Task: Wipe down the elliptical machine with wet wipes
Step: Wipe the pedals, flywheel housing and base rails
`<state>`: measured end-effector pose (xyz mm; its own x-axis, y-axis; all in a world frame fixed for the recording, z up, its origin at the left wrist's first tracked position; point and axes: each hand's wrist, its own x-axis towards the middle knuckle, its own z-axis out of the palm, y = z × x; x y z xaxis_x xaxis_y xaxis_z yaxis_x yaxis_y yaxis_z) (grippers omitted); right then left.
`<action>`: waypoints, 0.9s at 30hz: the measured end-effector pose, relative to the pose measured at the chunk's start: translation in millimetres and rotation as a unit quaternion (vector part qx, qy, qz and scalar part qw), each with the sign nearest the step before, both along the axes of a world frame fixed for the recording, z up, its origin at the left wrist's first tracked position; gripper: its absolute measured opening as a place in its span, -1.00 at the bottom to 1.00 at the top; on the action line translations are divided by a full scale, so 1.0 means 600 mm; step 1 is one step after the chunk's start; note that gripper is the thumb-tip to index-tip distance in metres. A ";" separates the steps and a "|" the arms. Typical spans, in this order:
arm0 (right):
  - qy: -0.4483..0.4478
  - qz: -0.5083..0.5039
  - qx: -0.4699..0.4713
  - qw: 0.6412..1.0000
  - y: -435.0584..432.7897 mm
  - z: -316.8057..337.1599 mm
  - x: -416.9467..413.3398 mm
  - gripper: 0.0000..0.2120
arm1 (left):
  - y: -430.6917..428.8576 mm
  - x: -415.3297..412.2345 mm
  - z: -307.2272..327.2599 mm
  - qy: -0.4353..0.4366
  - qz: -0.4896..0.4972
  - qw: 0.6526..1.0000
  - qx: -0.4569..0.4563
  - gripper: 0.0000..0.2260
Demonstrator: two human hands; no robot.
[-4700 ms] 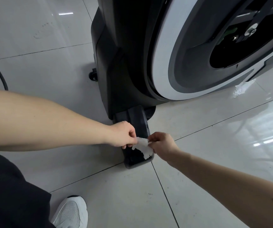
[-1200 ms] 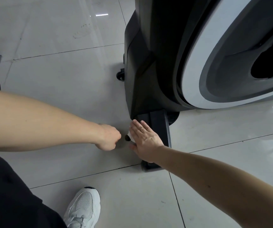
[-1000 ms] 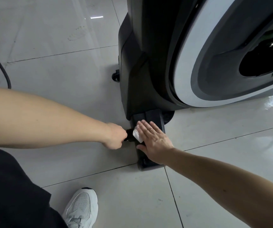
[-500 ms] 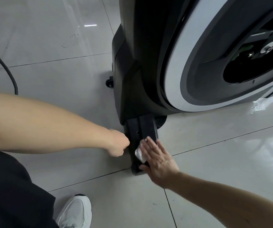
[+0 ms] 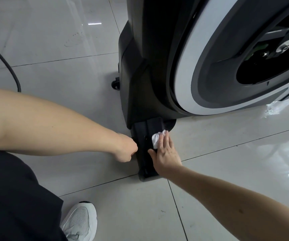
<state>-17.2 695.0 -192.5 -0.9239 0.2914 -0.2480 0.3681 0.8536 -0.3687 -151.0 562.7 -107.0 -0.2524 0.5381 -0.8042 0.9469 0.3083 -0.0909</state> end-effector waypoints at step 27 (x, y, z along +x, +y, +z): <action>0.168 0.269 0.077 0.945 0.003 -0.013 0.110 -0.69 | 0.007 0.002 0.001 -0.026 -0.011 1.000 0.001 -0.74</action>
<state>48.5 696.6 -200.4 -0.9676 -0.2352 0.0921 -0.2509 0.9367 -0.2440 -150.1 566.8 -106.5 -0.1983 0.5449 -0.8147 0.9571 0.2867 -0.0413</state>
